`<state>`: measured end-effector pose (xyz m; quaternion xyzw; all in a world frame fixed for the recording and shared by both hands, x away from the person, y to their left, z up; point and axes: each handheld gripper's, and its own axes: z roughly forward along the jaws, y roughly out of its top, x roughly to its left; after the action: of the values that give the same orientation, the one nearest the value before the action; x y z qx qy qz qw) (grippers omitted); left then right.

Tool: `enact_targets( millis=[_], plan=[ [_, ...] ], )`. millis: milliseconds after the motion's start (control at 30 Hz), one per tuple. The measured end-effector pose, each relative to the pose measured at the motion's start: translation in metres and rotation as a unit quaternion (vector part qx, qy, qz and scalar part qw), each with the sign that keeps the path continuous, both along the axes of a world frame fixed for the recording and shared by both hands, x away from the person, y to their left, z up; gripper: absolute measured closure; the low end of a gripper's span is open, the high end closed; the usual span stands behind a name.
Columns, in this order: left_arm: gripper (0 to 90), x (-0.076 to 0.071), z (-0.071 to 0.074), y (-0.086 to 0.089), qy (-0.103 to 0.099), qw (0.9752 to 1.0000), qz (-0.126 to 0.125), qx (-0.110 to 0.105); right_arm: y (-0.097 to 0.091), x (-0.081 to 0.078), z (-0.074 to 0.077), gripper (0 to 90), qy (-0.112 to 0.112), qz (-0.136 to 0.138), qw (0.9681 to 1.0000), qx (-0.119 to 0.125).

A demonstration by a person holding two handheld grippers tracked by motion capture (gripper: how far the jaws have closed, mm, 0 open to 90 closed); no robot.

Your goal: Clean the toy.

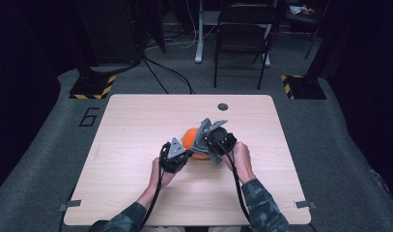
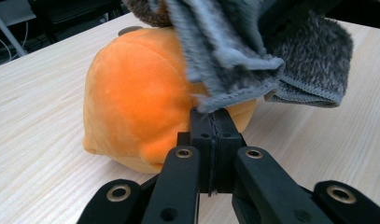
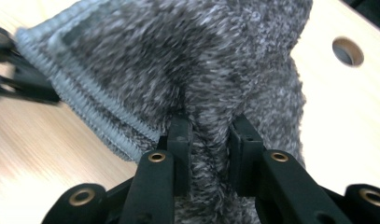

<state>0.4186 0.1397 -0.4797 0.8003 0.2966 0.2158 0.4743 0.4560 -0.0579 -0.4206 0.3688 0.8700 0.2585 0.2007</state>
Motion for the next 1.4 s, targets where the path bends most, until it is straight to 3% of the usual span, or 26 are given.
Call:
enact_targets(
  millis=[33,167,200,300,433,500,633,800,933,967,1067,1267,1400],
  plan=[
    [90.0,0.0,0.0,0.0,0.002,1.0,-0.002,0.003,-0.004,0.003,-0.003,73.6,-0.007,0.009,0.9999,-0.002],
    [90.0,0.0,0.0,0.0,0.002,1.0,-0.001,0.004,-0.018,0.005,-0.014,73.5,0.017,-0.023,0.9996,-0.009],
    [90.0,0.0,0.0,0.0,0.003,1.0,-0.001,0.004,-0.022,0.009,-0.018,73.6,0.011,-0.02,0.9997,-0.014],
    [90.0,0.001,0.0,0.0,0.005,1.0,-0.001,0.003,-0.029,0.014,-0.03,73.5,0.038,-0.05,0.9978,-0.019],
    [90.0,0.001,-0.001,0.001,0.006,1.0,-0.001,0.003,-0.039,0.021,-0.044,73.5,0.066,-0.061,0.9956,-0.029],
    [90.0,0.001,-0.001,0.001,0.006,1.0,0.0,0.0,-0.043,0.022,-0.045,73.5,0.066,-0.06,0.9956,-0.027],
    [90.0,0.002,-0.002,0.002,0.005,1.0,0.005,-0.006,-0.045,0.016,-0.023,73.5,0.041,-0.067,0.9969,-0.001],
    [89.9,0.002,-0.002,0.001,0.007,1.0,0.001,-0.004,-0.03,0.01,0.004,73.4,-0.014,-0.034,0.9991,0.022],
    [89.8,0.002,-0.002,0.002,0.007,1.0,0.001,0.0,-0.013,0.015,-0.006,73.8,0.001,-0.023,0.9997,-0.007],
    [89.6,0.003,-0.002,0.003,0.01,0.9999,-0.002,0.002,-0.011,0.015,-0.01,73.8,0.011,-0.03,0.9995,-0.005],
    [88.4,0.003,-0.001,0.004,0.011,0.9999,-0.005,0.0,-0.015,0.019,-0.014,74.0,0.009,-0.032,0.9995,-0.001],
    [73.3,0.002,0.006,0.006,0.005,1.0,-0.008,0.0,-0.019,0.02,-0.018,74.2,0.01,-0.035,0.9993,0.002],
    [65.2,0.002,0.008,0.008,-0.003,1.0,0.004,-0.004,-0.021,0.022,-0.02,74.2,0.008,-0.03,0.9995,-0.003]
  ],
)
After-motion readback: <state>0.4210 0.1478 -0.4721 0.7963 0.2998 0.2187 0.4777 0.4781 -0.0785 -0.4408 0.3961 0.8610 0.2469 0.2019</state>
